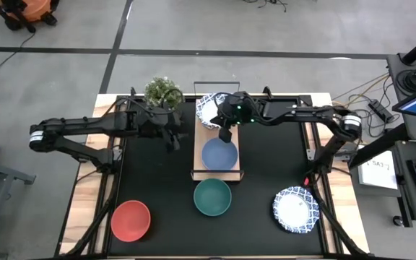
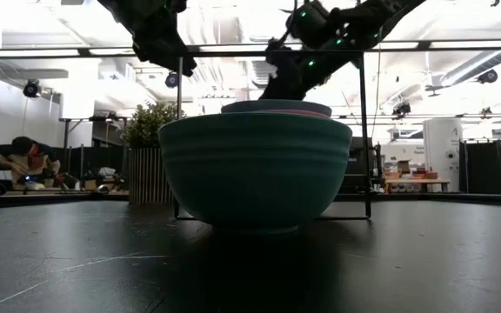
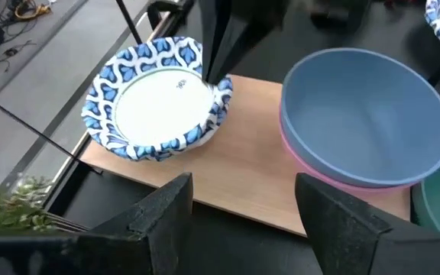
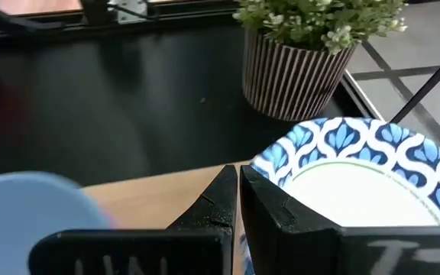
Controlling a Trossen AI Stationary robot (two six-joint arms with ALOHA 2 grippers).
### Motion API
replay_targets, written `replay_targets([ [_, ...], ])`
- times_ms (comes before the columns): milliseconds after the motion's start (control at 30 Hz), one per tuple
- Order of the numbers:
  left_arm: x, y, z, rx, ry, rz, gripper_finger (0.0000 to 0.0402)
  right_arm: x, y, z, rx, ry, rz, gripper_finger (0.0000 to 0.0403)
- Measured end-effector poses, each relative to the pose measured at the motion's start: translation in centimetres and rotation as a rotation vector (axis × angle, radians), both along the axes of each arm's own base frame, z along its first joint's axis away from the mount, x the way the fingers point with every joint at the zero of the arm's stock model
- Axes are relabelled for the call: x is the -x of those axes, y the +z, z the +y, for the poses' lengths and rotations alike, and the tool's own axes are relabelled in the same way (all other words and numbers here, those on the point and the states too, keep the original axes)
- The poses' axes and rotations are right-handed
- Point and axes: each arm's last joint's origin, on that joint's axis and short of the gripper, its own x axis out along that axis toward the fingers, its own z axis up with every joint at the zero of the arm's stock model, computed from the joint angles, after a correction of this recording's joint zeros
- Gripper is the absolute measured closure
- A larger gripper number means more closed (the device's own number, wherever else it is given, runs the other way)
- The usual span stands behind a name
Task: Place and stack bowls onto a shelf
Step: Stack the plastic green bowl on top of the plastic blue bowl on the shelf
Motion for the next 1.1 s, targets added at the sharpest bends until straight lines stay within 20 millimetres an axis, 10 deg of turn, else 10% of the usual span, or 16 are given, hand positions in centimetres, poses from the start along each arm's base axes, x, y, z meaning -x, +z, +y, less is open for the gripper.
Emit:
replay_targets([
  [667, -1.6, -1.6, -2.2, -0.003, -0.104, 0.078, 0.0187, 8.1, 4.2, 8.7, -0.205, 0.077, 0.033, 0.0394],
  [1100, -1.8, -1.8, -2.2, -0.003, -0.104, 0.090, 0.0187, 9.9, 3.2, 12.0, -0.400, 0.033, 0.271, 0.0394],
])
